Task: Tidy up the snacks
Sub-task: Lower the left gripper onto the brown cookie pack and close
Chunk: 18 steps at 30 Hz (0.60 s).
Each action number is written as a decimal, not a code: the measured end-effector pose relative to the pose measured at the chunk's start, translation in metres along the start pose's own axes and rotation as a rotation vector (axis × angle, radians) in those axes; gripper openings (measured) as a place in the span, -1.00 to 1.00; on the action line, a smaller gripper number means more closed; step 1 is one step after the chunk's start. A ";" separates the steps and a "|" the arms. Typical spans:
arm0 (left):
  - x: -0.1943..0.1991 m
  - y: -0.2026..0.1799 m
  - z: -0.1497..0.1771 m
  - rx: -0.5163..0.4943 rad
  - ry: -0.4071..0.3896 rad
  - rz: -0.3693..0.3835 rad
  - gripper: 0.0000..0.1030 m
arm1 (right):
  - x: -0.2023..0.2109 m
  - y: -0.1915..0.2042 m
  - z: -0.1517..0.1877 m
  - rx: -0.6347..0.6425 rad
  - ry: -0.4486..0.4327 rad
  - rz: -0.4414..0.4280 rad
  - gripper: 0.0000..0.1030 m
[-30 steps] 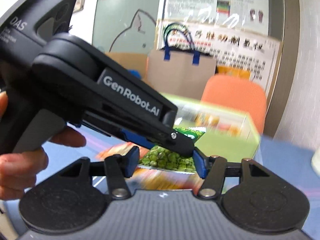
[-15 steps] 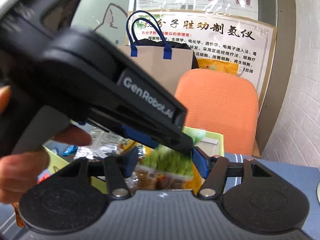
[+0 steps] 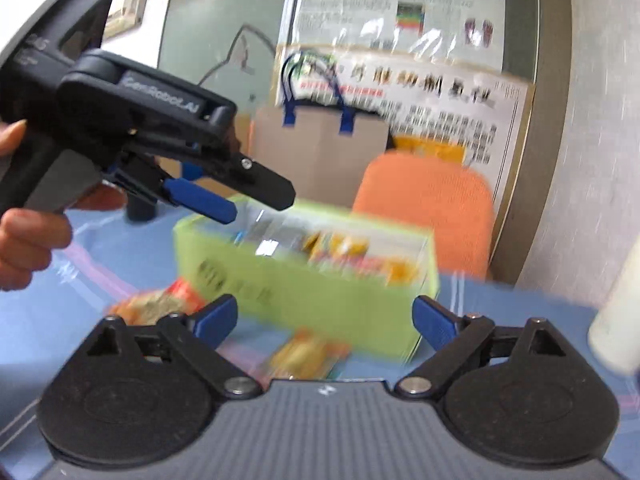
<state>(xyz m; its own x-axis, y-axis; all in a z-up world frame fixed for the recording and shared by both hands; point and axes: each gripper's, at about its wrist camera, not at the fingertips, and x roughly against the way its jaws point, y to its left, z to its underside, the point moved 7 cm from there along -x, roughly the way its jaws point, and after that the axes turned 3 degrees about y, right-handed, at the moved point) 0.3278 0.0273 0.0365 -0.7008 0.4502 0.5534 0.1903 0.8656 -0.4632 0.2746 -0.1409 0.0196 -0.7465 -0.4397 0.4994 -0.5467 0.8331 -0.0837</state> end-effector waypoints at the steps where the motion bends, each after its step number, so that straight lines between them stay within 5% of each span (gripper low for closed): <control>1: 0.001 0.003 0.015 0.012 0.022 -0.006 0.04 | 0.002 0.006 0.011 -0.018 0.024 -0.012 0.81; 7: 0.008 0.037 0.083 0.188 0.103 -0.027 0.02 | -0.027 0.040 0.050 -0.049 0.136 -0.086 0.81; 10: -0.001 0.042 0.102 0.240 0.201 0.005 -0.25 | -0.041 0.045 0.051 0.001 0.187 -0.051 0.81; 13: -0.009 0.038 0.112 0.286 0.255 0.096 -0.29 | -0.039 0.050 0.058 0.008 0.210 -0.070 0.81; 18: -0.026 0.031 0.110 0.255 0.274 0.075 -0.30 | -0.043 0.053 0.058 0.027 0.225 -0.130 0.81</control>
<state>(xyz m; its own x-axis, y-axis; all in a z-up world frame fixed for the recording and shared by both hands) 0.2766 0.0181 -0.0686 -0.4748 0.5823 0.6599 0.0332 0.7611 -0.6477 0.2553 -0.0971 -0.0565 -0.5677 -0.4539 0.6867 -0.6444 0.7642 -0.0276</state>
